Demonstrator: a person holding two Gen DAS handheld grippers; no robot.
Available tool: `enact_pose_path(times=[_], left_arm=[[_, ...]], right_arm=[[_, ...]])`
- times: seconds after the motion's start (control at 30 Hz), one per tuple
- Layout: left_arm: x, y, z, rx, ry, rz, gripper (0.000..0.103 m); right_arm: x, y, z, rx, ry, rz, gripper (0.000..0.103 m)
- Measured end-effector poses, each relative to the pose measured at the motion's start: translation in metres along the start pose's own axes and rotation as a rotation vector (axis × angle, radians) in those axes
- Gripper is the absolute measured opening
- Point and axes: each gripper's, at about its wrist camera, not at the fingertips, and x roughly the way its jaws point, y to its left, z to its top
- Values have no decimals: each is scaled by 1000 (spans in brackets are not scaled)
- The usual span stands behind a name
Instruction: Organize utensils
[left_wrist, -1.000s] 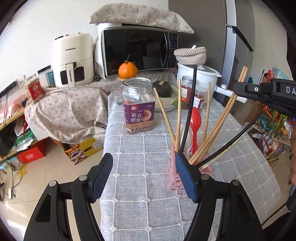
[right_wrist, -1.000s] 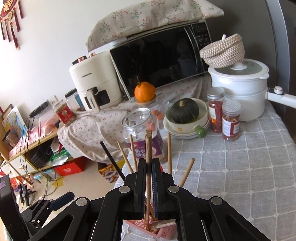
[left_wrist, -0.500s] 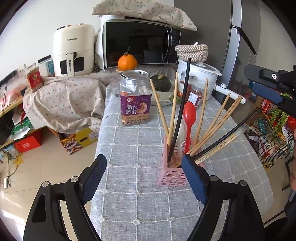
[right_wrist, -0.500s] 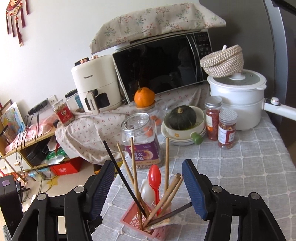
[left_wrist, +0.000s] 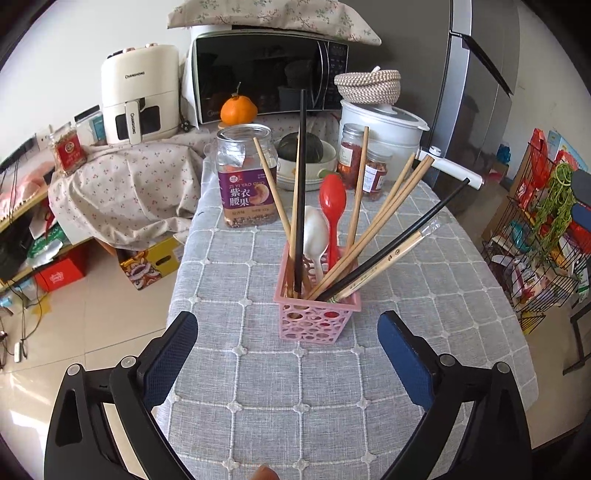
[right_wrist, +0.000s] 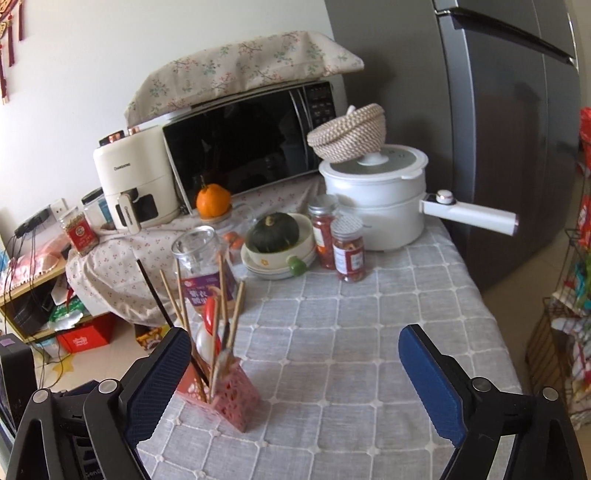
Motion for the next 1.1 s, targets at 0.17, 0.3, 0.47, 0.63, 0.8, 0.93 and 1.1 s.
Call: enact_pose_path(times=[0.17, 0.3, 0.47, 0.63, 0.8, 0.93, 1.1], left_arm=[[-11, -21, -5, 43, -21, 38, 103], [-18, -31, -8, 37, -17, 36, 103], [-26, -43, -11, 36, -27, 13, 103], [-29, -51, -11, 37, -42, 13, 103], [-25, -49, -10, 22, -31, 20, 103], [-24, -45, -10, 14, -28, 26, 103], [-23, -45, -10, 16, -26, 24, 103]], right_arm=[[8, -9, -27, -31, 82, -56, 102], [18, -11, -45, -96, 144, -144, 102], [21, -16, -52, -131, 164, -191, 102], [23, -20, -49, -104, 164, -198, 102], [25, -21, -45, -76, 162, -190, 102], [26, -19, -45, -76, 160, -189, 102], [27, -15, -46, -84, 164, -186, 102]])
